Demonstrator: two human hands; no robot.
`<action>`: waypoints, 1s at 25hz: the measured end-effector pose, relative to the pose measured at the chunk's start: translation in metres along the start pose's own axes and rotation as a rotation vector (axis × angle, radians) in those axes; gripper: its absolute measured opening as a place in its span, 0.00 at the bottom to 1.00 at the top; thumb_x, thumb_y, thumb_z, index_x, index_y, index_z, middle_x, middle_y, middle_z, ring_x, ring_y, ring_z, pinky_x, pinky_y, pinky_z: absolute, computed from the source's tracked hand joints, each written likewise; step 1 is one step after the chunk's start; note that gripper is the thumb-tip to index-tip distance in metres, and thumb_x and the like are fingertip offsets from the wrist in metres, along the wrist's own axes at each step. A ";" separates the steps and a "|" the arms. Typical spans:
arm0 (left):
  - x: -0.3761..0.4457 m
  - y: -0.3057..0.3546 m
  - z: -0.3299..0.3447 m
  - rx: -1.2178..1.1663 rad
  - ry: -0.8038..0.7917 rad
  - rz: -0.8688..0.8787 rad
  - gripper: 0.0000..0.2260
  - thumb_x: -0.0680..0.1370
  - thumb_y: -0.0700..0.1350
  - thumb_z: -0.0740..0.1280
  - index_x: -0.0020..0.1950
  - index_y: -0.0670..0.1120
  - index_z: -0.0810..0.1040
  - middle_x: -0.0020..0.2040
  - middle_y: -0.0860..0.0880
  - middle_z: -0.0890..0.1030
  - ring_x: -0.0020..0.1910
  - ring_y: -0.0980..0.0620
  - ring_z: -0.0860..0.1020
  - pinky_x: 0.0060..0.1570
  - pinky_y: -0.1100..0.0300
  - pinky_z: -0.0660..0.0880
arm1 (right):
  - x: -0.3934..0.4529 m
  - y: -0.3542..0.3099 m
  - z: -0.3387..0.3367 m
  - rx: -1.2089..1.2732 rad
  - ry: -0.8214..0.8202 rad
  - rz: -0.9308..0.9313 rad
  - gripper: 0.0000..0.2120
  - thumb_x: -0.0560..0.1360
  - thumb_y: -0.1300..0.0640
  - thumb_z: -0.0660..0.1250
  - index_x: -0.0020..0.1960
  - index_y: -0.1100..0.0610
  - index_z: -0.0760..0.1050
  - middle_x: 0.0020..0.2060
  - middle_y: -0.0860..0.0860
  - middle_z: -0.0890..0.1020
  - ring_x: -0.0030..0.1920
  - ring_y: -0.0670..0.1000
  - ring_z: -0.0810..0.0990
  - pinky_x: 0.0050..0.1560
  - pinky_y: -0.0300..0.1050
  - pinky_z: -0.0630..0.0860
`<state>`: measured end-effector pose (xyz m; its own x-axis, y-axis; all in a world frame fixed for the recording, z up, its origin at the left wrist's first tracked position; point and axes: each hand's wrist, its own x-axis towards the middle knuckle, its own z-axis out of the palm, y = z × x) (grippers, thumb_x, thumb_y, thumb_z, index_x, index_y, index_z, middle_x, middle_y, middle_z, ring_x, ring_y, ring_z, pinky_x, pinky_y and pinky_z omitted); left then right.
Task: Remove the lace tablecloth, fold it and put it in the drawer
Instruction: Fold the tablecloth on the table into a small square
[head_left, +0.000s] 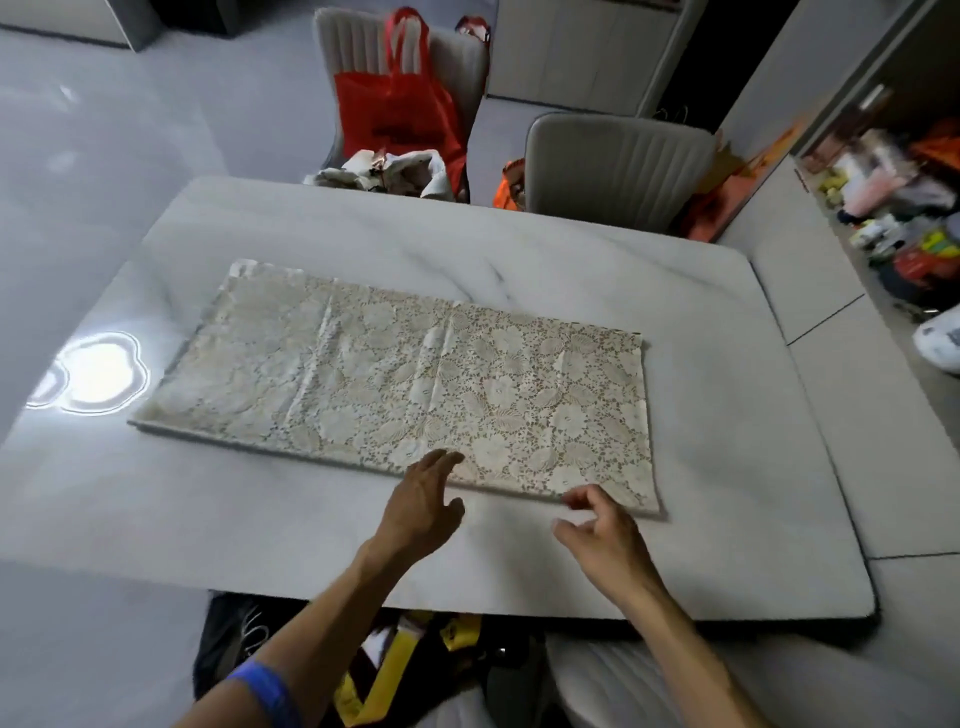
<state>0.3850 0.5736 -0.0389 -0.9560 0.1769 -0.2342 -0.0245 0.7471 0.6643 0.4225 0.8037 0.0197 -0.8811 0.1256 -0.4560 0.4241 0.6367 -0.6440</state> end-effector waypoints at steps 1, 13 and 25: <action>-0.008 -0.006 -0.012 -0.006 0.009 0.031 0.27 0.74 0.41 0.68 0.72 0.45 0.68 0.72 0.43 0.71 0.68 0.43 0.71 0.65 0.52 0.70 | -0.013 -0.015 0.010 -0.003 0.006 -0.015 0.11 0.73 0.52 0.69 0.54 0.45 0.73 0.52 0.44 0.78 0.43 0.41 0.78 0.37 0.35 0.70; -0.150 -0.077 -0.117 -0.118 -0.026 -0.014 0.26 0.75 0.39 0.69 0.72 0.46 0.68 0.72 0.44 0.71 0.69 0.44 0.70 0.66 0.53 0.68 | -0.188 -0.097 0.124 0.070 0.147 -0.079 0.13 0.75 0.51 0.67 0.59 0.48 0.72 0.60 0.45 0.75 0.53 0.46 0.74 0.52 0.44 0.74; -0.222 -0.221 -0.306 -0.201 0.034 0.040 0.30 0.75 0.40 0.70 0.75 0.50 0.65 0.73 0.48 0.70 0.71 0.48 0.69 0.69 0.53 0.67 | -0.227 -0.243 0.312 0.217 0.173 -0.060 0.23 0.74 0.49 0.67 0.68 0.44 0.67 0.68 0.44 0.72 0.59 0.47 0.76 0.44 0.35 0.71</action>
<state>0.5132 0.1728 0.0839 -0.9666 0.1794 -0.1831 -0.0411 0.5967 0.8014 0.5851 0.3834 0.0880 -0.9209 0.2324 -0.3130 0.3882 0.4720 -0.7915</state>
